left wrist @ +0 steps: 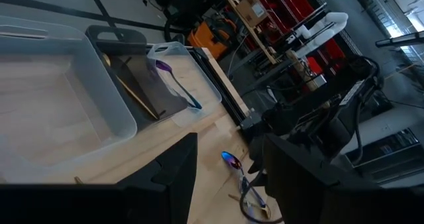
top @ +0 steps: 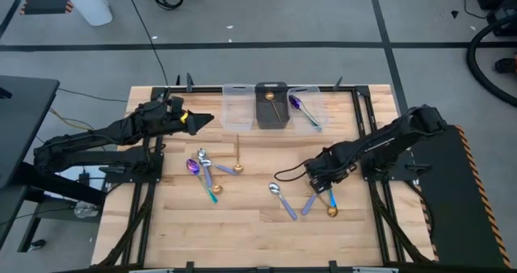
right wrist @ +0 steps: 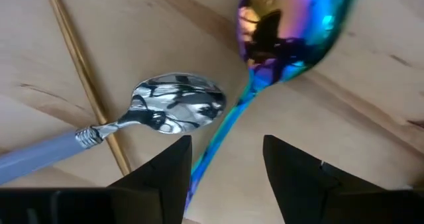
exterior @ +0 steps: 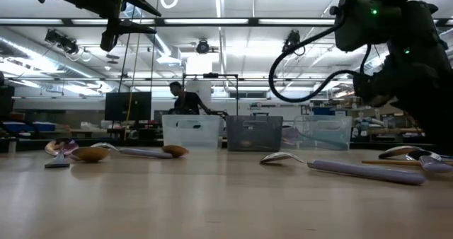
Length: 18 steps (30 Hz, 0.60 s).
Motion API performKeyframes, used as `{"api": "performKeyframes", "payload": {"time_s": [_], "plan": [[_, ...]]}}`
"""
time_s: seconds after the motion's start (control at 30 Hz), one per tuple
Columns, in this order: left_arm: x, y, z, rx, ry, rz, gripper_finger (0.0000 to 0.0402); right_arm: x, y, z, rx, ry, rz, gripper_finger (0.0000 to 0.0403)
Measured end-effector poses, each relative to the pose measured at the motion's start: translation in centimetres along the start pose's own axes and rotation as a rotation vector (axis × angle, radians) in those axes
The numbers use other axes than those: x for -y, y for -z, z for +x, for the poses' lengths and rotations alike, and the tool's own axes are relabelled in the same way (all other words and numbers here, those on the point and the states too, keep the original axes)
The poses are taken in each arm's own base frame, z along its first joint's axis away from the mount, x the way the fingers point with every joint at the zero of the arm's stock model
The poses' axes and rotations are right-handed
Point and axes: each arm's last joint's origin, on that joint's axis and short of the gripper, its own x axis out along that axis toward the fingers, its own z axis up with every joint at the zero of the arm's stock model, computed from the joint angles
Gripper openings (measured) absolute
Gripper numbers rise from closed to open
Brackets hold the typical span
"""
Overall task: Sort silverware by color (type)
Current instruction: Put the blue spoon into the right transparent bin
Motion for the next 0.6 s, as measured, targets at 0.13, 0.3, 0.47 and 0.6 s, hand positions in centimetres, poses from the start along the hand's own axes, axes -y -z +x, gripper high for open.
{"api": "performKeyframes", "payload": {"time_s": [0.13,0.3,0.47,0.6], "plan": [[0.0,0.0,0.0,0.000,0.000,0.000,0.0181,-0.4,0.2,0.8,-0.010,0.017,-0.018,0.0193],[0.0,0.0,0.0,-0.002,-0.002,0.000,0.0181,-1.0,0.4,1.7,-0.018,-0.021,-0.043,0.0176],[-0.2,0.2,0.0,-0.021,-0.023,0.003,0.0181,-0.4,0.9,2.6,-0.013,-0.030,-0.004,0.0150],[-0.3,0.3,0.0,-0.030,-0.033,0.004,0.0181,-0.2,0.9,2.5,0.008,-0.010,-0.019,0.0126]]}}
